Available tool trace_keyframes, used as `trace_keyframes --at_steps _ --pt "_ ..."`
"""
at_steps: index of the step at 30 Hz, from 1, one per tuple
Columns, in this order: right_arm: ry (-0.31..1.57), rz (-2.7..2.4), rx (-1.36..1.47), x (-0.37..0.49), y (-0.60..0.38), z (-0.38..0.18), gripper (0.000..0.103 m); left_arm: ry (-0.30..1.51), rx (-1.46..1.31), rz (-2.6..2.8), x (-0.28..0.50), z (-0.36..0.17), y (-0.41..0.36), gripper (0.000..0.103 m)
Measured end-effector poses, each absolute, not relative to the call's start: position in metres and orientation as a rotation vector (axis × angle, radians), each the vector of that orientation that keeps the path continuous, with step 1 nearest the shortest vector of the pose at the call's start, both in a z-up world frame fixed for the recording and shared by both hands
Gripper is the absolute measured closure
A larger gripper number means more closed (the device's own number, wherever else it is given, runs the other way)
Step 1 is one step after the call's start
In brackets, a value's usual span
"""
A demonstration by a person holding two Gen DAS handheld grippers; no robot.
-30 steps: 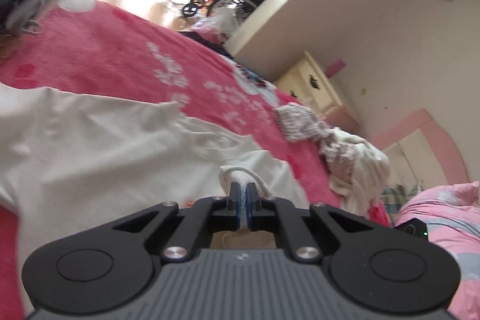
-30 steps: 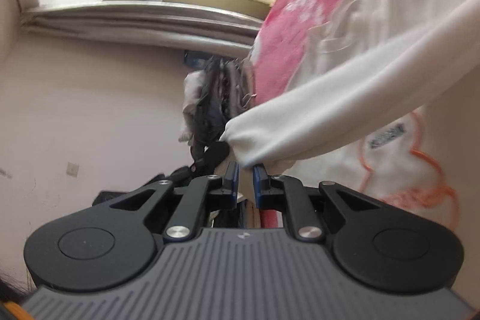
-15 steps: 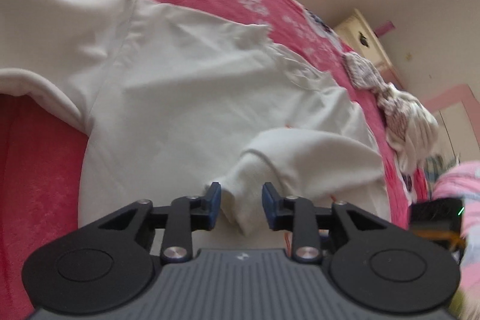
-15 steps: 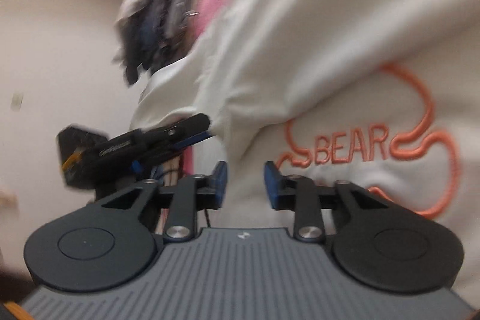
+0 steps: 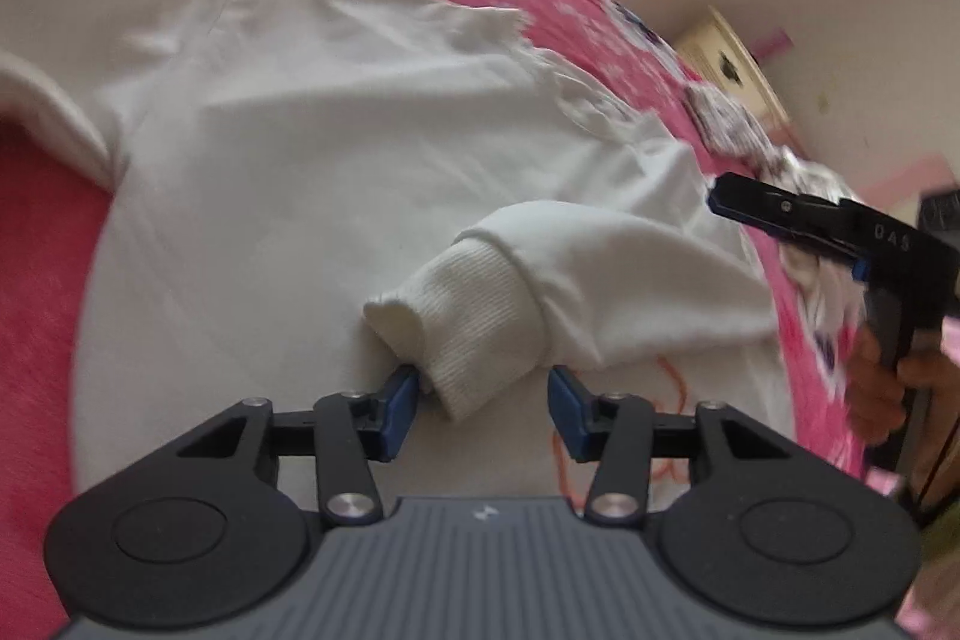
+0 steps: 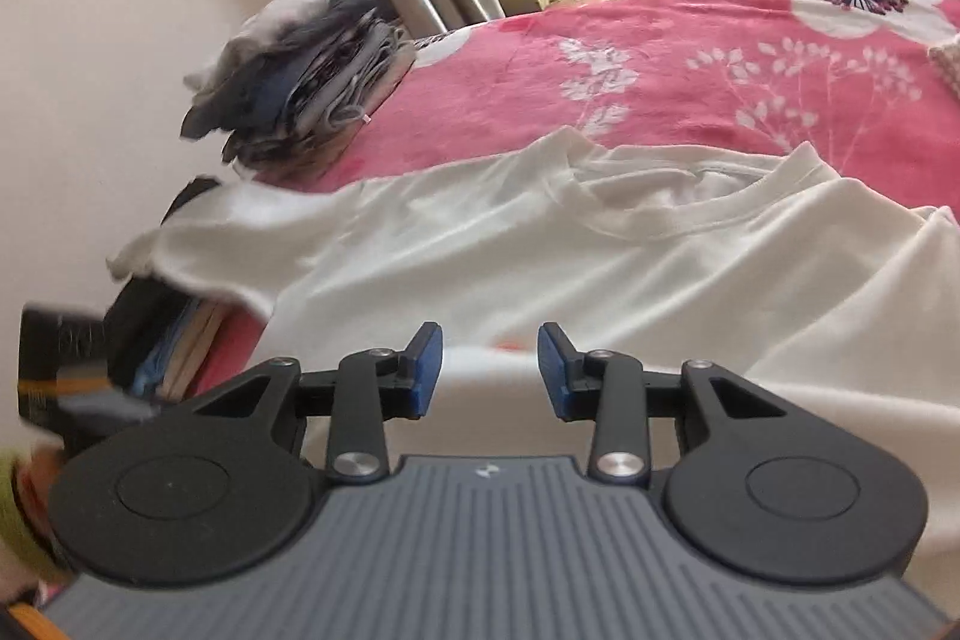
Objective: Fold clothes
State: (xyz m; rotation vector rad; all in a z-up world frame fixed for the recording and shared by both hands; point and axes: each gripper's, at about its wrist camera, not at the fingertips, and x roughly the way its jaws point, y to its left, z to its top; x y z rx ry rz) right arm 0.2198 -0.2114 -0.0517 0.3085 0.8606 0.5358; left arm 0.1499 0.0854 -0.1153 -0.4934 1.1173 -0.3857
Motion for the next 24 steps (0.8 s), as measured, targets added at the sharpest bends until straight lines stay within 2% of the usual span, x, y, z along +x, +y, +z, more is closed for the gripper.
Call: trace_keyframes --at_steps 1,3,10,16,21,24 --pt "0.858 0.522 0.322 0.223 -0.214 -0.053 0.069 1.113 -0.505 -0.37 0.15 -0.117 0.084 0.094" --pt "0.849 0.503 0.341 0.225 -0.219 -0.054 0.069 1.111 -0.506 -0.362 0.147 -0.116 0.081 0.098" --pt "0.852 0.48 0.262 0.218 -0.235 -0.048 0.069 1.13 -0.294 -0.511 0.101 -0.086 0.053 0.099" --pt "0.869 0.502 0.077 0.214 -0.229 -0.063 0.069 1.153 -0.096 -0.544 0.068 -0.086 0.041 0.099" --pt "0.995 0.548 -0.161 0.204 -0.211 -0.1 0.069 1.127 -0.034 -0.534 0.061 -0.09 0.037 0.097" --pt "0.971 0.585 -0.345 0.192 -0.197 -0.102 0.069 1.119 0.002 -0.535 0.059 -0.092 0.033 0.093"
